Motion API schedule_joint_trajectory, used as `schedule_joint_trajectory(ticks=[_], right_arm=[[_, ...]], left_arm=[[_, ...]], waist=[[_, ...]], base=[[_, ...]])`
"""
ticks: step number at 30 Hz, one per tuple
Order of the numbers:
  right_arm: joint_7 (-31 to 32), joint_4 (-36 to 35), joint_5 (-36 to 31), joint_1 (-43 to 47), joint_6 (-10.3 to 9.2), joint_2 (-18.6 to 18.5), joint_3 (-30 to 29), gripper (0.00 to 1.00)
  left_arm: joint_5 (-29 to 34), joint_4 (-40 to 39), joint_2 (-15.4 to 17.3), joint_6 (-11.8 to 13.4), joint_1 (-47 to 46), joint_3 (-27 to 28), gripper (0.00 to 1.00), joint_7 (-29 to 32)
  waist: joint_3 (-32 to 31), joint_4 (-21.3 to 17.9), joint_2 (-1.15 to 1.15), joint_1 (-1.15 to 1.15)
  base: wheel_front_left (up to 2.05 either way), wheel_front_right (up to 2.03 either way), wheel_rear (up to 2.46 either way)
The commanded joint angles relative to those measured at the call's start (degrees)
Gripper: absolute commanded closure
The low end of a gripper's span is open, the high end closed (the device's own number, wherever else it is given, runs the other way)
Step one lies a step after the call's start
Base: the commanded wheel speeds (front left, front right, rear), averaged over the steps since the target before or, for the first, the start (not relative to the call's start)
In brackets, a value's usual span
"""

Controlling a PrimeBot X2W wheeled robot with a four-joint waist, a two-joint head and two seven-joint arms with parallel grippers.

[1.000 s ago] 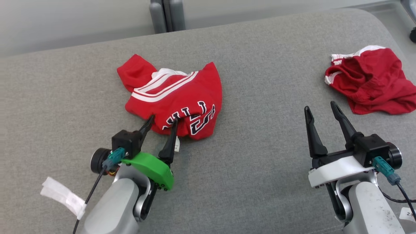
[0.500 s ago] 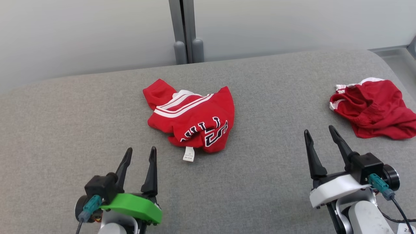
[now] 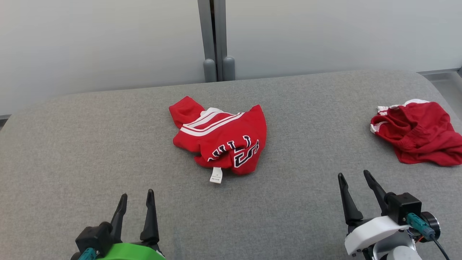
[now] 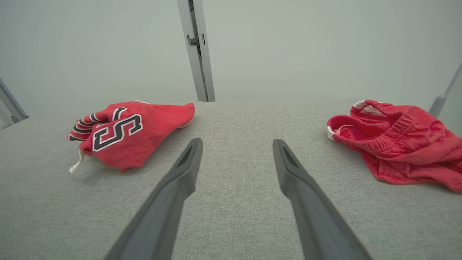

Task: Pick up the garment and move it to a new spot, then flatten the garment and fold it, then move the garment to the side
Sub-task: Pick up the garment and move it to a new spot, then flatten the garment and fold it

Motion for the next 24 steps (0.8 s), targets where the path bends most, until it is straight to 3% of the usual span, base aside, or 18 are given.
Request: schedule_joint_trajectory(ticks=[1,24], right_arm=[[-0.22,0.56,0.61,0.41,-0.09,-0.17,-0.20,0.00],[-0.23,3.00,-0.05,-1.34,-0.09,-0.17,-1.26,0.00]], left_arm=[[0.74,0.02,-0.37,-0.56,0.76,0.36,0.00,-0.02],[1.51,0.96,-1.18,-1.94,0.02,2.06,0.00,-0.02]], waist=[[-0.01,0.02,0.00,0.00],[0.45,0.64,0.00,0.00]], base=[[0.00,0.00,0.00],[0.00,0.00,0.00]])
